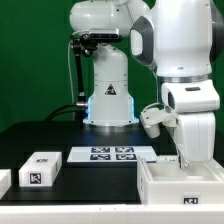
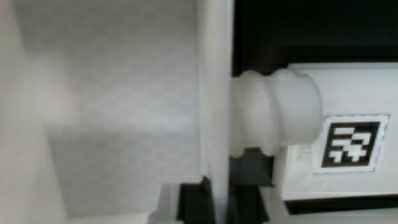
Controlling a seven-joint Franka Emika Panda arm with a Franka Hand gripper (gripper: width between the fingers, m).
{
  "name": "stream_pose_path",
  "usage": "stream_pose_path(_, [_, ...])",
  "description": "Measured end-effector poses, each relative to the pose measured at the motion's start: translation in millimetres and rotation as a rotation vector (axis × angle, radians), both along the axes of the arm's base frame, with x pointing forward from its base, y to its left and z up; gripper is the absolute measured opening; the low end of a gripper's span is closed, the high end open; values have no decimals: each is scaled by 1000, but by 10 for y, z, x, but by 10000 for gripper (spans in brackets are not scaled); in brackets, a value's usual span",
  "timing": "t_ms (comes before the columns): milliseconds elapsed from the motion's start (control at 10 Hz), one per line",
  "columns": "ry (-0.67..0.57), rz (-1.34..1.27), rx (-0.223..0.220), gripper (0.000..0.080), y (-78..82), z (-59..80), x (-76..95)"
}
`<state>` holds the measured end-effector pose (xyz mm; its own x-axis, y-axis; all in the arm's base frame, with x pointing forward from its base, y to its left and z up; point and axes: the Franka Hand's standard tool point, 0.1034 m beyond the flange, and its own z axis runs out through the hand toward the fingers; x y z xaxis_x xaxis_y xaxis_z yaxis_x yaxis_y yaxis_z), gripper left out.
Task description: Assemble cabinet
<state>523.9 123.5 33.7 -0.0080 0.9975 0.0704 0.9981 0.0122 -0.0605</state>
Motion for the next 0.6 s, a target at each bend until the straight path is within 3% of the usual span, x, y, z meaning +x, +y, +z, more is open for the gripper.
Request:
stream_pose_path(200, [1, -2, 0, 26, -6, -4, -1])
stream_pose_path(300, [2, -3, 0, 211, -11, -8, -2])
stream_pose_path(400, [2, -3, 0, 346, -15, -11, -3])
stream_pose_path(500, [3, -4, 0, 346, -18, -14, -4])
stream_pose_path(600, [4, -4, 0, 535, -20, -17, -5])
